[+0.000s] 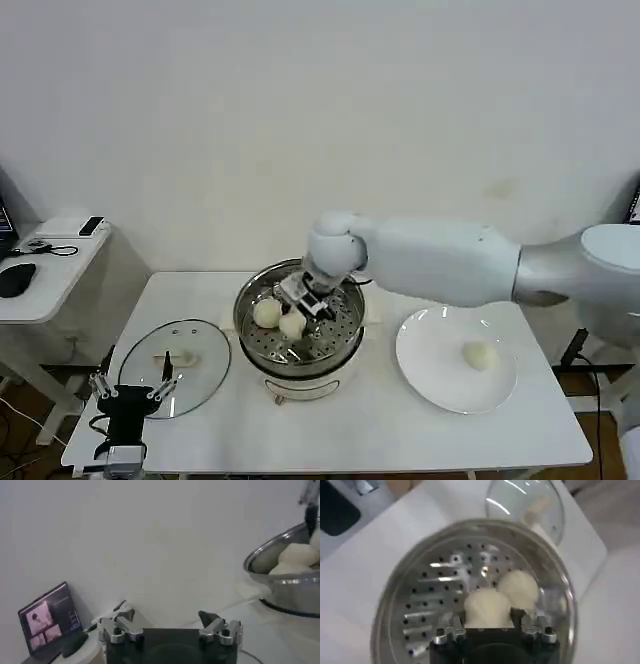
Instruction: Take steamed baozi put them in steamer then cover it.
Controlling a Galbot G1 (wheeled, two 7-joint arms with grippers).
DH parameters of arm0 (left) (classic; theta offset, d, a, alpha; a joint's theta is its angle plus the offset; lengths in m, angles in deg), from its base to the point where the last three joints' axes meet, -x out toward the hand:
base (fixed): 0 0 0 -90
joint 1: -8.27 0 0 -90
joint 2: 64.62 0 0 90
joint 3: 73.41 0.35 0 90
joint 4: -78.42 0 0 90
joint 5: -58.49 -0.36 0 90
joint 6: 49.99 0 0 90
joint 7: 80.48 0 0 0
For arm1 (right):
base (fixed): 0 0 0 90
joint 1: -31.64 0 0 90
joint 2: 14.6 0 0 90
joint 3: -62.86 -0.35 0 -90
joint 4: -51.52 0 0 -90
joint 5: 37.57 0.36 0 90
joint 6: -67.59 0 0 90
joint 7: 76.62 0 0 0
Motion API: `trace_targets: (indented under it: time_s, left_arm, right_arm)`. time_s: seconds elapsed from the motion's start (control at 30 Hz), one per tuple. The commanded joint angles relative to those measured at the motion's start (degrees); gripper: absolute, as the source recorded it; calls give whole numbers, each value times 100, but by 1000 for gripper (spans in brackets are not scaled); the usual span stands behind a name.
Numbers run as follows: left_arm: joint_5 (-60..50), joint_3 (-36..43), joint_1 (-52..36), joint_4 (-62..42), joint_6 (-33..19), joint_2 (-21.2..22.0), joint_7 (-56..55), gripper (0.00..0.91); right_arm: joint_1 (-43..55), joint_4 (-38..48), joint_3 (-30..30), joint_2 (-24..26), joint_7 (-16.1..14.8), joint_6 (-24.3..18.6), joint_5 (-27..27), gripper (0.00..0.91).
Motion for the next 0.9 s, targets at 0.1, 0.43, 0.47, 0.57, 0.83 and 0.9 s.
trace_targets:
  time_s: [0.1, 0.43, 0.47, 0.57, 0.83, 0.9]
  left_arm:
    - [-3, -37, 9, 6, -3, 21, -9, 907]
    - [-5, -32, 11, 7, -4, 20, -18, 907]
    - [-6, -24, 6, 3, -3, 19, -19, 907]
    - [-11, 1, -5, 12, -2, 19, -15, 907]
    - [-2, 61, -131, 38, 53, -136, 14, 907]
    - [-2, 124, -161, 60, 72, -214, 17, 907]
  right_arm:
    - [-173, -47, 206, -225, -29, -462, -181, 625]
    - [-144, -93, 170, -96, 77, -507, -264, 907]
    - [-122, -96, 152, -73, 74, -494, -301, 907]
    - [-8, -98, 93, 45, 86, -451, -313, 907]
    - [119, 127, -436, 628, 437, -53, -67, 907]
    - [72, 174, -631, 909, 490, 56, 17, 907]
